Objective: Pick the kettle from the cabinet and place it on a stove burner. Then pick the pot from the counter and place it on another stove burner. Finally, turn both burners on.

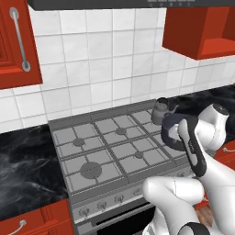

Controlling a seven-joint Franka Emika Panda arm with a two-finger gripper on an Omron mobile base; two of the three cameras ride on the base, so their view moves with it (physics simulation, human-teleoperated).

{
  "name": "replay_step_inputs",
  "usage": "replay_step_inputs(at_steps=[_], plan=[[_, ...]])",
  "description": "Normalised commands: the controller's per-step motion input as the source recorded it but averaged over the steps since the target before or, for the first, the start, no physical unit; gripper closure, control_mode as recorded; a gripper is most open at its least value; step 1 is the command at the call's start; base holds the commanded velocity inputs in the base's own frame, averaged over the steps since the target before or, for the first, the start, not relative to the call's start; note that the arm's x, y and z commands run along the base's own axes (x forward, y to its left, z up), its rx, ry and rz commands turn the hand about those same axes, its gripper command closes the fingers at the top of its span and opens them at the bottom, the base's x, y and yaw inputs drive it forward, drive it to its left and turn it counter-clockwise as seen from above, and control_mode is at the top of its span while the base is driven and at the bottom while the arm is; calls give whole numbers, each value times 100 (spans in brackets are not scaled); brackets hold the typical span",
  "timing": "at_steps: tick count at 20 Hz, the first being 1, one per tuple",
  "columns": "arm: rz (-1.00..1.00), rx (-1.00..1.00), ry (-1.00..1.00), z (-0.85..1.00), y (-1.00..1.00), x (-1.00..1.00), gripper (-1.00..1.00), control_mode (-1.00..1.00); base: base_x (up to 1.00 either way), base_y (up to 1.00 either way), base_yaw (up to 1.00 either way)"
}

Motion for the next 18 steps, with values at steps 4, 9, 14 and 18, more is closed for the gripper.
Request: replay_step_inputs(at_steps=[4, 9, 14, 18], plan=[[-7, 1, -17, 2, -8, -55, -100, -100, 0, 0, 0], [-13, 3, -21, 4, -23, -71, -100, -100, 0, 0, 0], [-14, 10, -7, 11, -40, -38, -100, -100, 0, 0, 0], [-9, 18, 0, 2, -61, -12, -100, -100, 0, 0, 0]])
